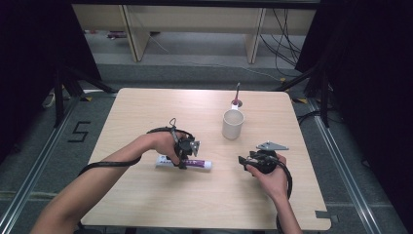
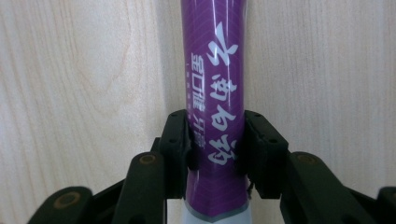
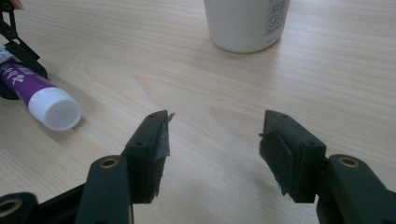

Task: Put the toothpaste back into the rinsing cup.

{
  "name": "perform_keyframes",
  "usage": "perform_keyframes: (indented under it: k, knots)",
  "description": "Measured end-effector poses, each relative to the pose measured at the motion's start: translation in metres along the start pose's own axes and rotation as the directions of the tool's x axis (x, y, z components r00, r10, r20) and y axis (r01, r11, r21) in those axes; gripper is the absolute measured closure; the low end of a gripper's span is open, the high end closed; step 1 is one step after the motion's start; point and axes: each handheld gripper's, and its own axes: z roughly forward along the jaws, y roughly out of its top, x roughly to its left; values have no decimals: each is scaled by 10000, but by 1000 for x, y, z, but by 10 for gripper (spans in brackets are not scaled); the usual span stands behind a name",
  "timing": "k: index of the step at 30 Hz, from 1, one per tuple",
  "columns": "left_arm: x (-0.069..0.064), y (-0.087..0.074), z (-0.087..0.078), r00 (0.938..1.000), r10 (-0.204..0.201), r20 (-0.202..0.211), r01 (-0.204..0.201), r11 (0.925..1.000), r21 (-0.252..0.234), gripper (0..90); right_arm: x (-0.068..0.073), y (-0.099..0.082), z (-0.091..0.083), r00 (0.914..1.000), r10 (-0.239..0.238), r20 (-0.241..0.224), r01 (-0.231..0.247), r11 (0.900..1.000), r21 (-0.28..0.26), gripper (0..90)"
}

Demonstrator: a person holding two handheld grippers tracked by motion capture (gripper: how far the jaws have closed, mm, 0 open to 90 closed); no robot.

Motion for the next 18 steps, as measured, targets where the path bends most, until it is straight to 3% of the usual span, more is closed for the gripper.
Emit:
perform_keyframes:
  k: [6, 7, 8, 9, 11, 14, 18]
  knots:
    - [-1, 1, 0, 9998, -171, -99, 171, 9998, 41, 663, 0, 0, -1, 9999, -126, 9, 126, 9999, 4, 424]
    - [0, 1, -2, 9999, 93, -132, -90, 9997, 248, 669, 0, 0, -1, 10000, -61, 18, 61, 9999, 80, 424]
    - [0, 1, -2, 9998, 150, -157, -146, 9995, 264, 674, -2, 0, -1, 9993, -372, 95, 372, 9993, 3, 424]
    - [-1, 2, -3, 9996, 199, -199, -193, 9994, 275, 678, -2, 0, -1, 9993, -372, 97, 372, 9993, 5, 424]
    - [-4, 1, -1, 9997, -54, -252, 54, 10000, 27, 689, -2, 0, -1, 9994, -339, 75, 339, 9994, -26, 424]
    - [-3, 0, -4, 9993, 14, -379, -9, 9999, 134, 705, -2, 0, 1, 9996, -267, 82, 267, 9996, -24, 424]
    - [-3, -3, -4, 9991, -25, -415, 20, 9999, -113, 719, -1, 0, 1, 9997, -243, -74, 243, 9997, -9, 424]
